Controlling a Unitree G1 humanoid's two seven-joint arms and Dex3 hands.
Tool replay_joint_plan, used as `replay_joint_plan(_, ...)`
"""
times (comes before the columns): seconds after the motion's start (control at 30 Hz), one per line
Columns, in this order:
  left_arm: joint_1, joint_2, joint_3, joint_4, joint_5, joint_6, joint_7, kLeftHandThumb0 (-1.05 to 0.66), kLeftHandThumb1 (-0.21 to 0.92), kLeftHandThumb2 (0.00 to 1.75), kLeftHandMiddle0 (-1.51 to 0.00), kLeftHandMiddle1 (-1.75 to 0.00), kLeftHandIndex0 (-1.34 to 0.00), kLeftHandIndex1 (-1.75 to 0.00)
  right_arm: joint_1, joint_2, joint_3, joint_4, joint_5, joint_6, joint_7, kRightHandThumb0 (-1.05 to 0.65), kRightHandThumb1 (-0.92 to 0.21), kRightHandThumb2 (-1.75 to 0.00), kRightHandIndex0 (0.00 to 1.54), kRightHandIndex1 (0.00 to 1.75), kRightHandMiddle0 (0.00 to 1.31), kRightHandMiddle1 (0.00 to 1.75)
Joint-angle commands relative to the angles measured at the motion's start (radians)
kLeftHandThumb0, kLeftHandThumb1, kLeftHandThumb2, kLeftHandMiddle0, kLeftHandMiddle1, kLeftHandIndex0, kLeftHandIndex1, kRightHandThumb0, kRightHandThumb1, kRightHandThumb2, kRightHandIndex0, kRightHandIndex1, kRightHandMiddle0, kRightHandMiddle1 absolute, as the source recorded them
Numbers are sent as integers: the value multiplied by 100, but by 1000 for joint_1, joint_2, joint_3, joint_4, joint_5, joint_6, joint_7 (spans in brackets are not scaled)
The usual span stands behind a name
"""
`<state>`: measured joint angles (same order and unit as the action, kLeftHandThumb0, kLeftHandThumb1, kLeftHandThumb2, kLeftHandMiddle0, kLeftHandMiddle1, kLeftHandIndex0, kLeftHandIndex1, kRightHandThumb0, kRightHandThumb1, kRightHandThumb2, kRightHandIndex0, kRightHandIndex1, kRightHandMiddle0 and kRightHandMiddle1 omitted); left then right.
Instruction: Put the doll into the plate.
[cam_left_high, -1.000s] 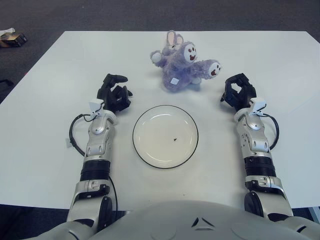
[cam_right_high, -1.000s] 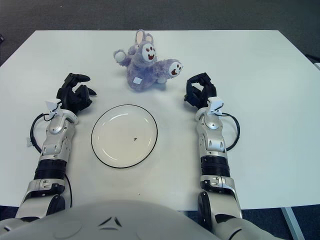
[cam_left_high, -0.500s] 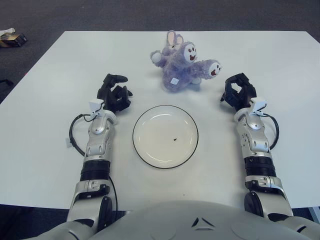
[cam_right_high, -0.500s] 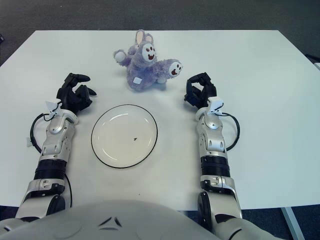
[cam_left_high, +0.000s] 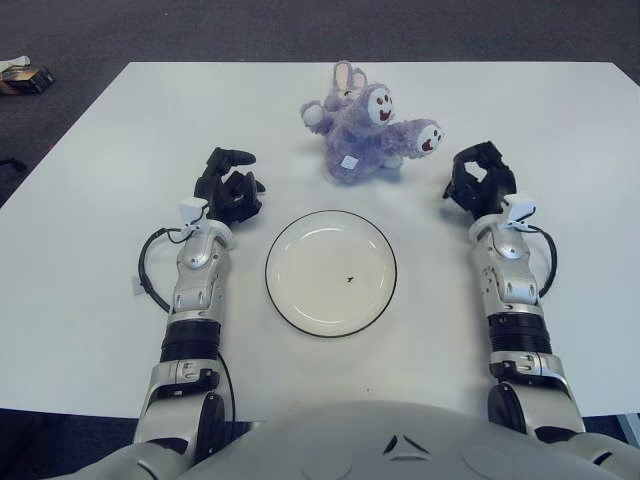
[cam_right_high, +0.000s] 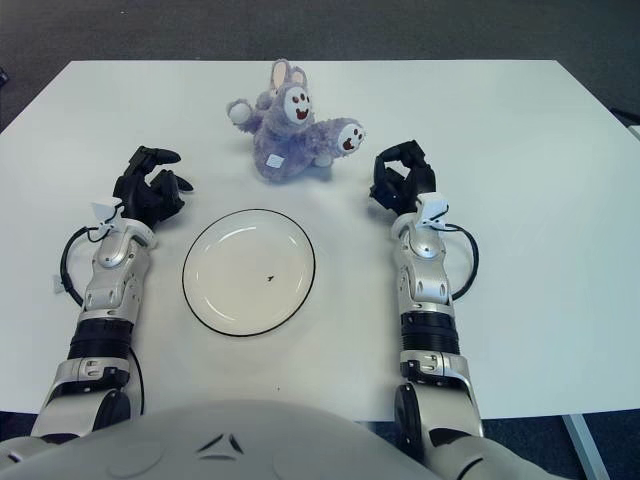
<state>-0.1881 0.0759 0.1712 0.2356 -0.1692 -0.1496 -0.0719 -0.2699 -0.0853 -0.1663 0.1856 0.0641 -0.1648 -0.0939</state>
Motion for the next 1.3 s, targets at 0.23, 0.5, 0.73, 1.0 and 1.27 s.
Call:
replay_joint_plan(0.23, 71, -21, -5, 25, 8, 3, 6, -1, 51, 103, -52, -175, -39, -151, -54, 8, -1, 41, -28, -241, -13, -10, -91, -33, 55, 154, 33, 143)
replay_joint_plan(0.5, 72, -22, -6, 19, 7, 7, 6, -1, 50, 103, -52, -175, -39, -151, -76, 2, 12, 28, -31, -274, 10, -1, -92, -29, 55, 131, 26, 154)
replay_joint_plan(0.73, 74, -22, -6, 13, 5, 14, 5, -1, 50, 103, -52, -175, -39, -151, -67, -71, 51, -9, -251, -248, -49, 0, -92, -30, 54, 134, 25, 151)
replay_joint_plan(1.0, 75, -22, -7, 10, 5, 18, 4, -1, 51, 103, -52, -175, -39, -151, -67, -118, 93, -65, -414, -202, -83, -41, -92, -16, 45, 67, 29, 85)
replay_joint_plan(1.27, 77, -21, -9, 3, 2, 29, 1, -1, 51, 102, -51, -175, -39, -151, -83, -179, 147, -86, -549, -206, -104, -60, -92, -15, 43, 11, 24, 59)
